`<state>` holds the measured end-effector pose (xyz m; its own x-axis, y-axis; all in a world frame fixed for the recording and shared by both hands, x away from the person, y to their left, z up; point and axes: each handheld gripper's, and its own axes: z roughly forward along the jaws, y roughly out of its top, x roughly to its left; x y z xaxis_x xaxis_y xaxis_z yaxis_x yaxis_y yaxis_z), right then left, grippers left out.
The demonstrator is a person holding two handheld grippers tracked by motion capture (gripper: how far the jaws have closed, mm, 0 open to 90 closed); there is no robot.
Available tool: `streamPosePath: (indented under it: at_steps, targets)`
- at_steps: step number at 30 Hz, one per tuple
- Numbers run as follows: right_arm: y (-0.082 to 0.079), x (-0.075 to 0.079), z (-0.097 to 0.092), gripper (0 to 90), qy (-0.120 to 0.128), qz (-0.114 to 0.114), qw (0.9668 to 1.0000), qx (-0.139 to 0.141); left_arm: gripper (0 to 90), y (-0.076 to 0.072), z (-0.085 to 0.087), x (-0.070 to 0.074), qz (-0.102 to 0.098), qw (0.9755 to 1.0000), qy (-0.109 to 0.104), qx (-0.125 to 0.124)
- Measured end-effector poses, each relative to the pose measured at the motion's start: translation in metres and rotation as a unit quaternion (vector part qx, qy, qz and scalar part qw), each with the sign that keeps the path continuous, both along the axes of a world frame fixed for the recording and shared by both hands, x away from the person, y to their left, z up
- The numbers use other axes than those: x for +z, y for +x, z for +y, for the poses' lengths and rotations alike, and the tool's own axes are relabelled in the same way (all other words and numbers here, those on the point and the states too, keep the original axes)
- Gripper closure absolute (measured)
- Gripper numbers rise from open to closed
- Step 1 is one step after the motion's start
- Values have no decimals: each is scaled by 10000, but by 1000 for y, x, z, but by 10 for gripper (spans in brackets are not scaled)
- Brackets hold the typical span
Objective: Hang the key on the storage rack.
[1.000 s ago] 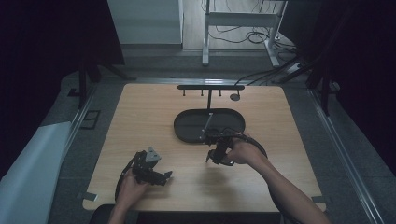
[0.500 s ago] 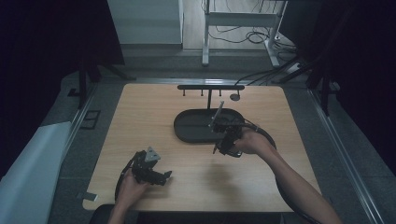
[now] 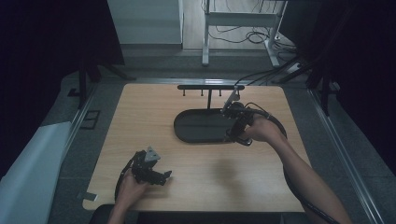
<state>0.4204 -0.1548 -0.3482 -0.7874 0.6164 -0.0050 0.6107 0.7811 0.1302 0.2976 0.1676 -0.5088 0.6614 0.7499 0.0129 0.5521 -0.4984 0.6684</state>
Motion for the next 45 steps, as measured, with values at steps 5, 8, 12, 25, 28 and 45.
streamPosePath:
  at_steps: [5, 8, 12, 25, 28, 45]
  targets:
    - [9, 10, -11, 487, 30, -21, 9998, -190, 0, 0, 0, 0, 0, 10000, 4, 4]
    - [13, 14, -15, 487, 46, -32, 9996, -276, 0, 0, 0, 0, 4, 10000, 5, 4]
    - [22, 23, -24, 487, 51, -78, 9989, -452, 0, 0, 0, 0, 3, 10000, 10, 5]
    - [45, 44, -36, 487, 28, -126, 9964, -842, 0, 0, 1, 0, 6, 10000, 15, 9]
    - [51, 54, -38, 487, 104, -117, 9953, -959, 0, 0, 1, 0, 7, 10000, 15, 14]
    - [76, 82, -35, 487, 137, -190, 9913, -1296, 0, 0, 3, -1, 17, 10000, 10, 41]
